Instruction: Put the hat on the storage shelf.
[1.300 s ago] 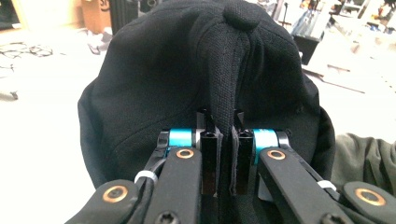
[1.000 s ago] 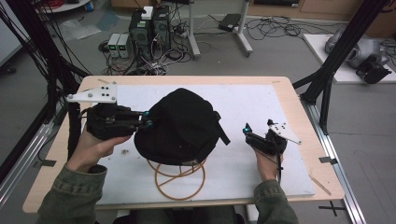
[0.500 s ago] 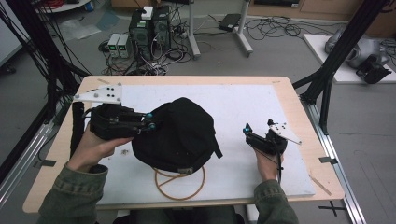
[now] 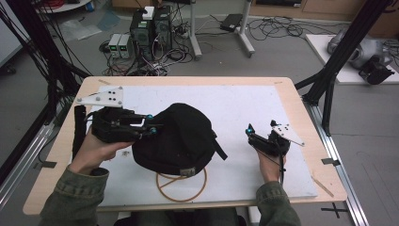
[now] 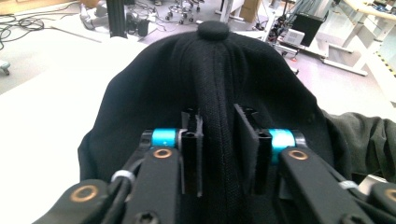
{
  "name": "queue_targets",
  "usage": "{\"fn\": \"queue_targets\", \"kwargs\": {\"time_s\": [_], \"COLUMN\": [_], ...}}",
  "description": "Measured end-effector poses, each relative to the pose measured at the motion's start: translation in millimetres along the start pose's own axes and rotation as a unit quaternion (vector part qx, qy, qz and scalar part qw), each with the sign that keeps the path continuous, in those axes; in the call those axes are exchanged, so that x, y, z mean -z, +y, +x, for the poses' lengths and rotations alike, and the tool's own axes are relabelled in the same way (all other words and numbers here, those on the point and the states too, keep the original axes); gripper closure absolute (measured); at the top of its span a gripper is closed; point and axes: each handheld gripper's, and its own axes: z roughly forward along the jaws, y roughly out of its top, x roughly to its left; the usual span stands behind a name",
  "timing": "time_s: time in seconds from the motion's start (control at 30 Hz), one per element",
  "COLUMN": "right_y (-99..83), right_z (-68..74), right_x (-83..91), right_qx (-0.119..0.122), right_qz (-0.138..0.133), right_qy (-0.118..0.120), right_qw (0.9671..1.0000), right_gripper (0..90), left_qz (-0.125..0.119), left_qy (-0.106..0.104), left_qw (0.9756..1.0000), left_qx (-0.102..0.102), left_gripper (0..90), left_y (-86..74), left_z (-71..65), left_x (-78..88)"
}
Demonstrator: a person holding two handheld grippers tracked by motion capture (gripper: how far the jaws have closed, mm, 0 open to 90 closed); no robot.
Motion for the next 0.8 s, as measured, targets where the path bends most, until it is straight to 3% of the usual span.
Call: {"fn": "queue_targets", "kwargs": {"time_s": [0.4, 0.53, 0.67, 0.8], "right_y": [0.1, 0.1, 0.1, 0.0], "right_z": [-0.3, -0.4, -0.4, -0.3], "right_x": [-0.3, -0.3, 0.0, -0.3], "right_qx": [0.003, 0.003, 0.004, 0.003], "right_qz": [-0.001, -0.001, 0.000, 0.000], "right_qy": [-0.001, -0.001, 0.000, -0.001], "right_qw": [1.0000, 1.0000, 1.0000, 1.0000], "right_gripper": [9.4, 9.4, 9.4, 9.4], "left_qz": [-0.003, -0.003, -0.017, -0.032], "left_qy": [-0.010, -0.009, -0.012, -0.018], "left_qw": [0.9999, 0.9999, 0.9998, 0.9993], "left_qx": [0.001, 0.002, 0.006, 0.011], "left_gripper": [48.6, 45.7, 38.8, 38.0], "left_y": [-1.4, -1.9, -3.8, -3.8], "left_z": [-1.1, -0.4, 1.4, 1.8], "left_x": [-0.4, -0.6, 1.0, 3.7]}}
